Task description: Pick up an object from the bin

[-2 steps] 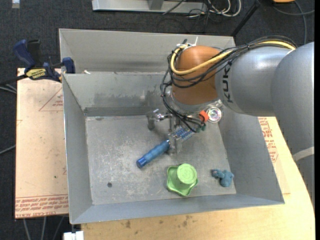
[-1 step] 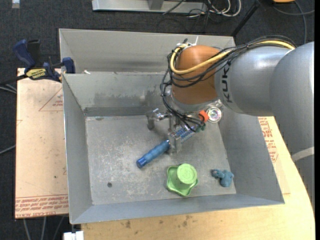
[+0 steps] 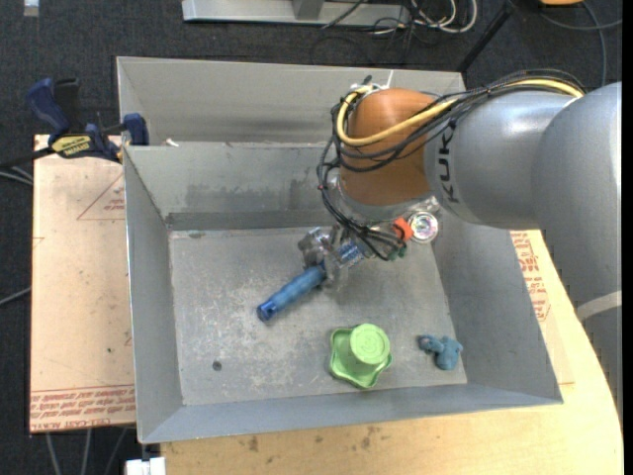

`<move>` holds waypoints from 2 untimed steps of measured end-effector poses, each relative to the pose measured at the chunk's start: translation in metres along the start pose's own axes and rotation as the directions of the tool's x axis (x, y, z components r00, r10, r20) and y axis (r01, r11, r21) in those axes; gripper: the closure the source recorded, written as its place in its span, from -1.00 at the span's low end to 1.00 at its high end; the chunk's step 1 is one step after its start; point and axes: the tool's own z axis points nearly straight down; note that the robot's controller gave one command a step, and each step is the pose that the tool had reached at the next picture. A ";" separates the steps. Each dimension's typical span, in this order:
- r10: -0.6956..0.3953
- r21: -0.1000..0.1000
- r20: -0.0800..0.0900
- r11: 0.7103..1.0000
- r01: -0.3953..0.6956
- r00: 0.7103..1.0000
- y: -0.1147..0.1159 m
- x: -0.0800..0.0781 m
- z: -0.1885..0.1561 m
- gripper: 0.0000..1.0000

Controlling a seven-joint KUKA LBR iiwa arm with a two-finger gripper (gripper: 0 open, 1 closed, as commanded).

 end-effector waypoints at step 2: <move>0.005 0.001 -0.002 1.000 -0.005 1.000 0.001 -0.003 -0.051 1.00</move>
Offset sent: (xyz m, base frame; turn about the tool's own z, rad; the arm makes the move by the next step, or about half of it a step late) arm 0.0000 0.0002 0.0054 0.0000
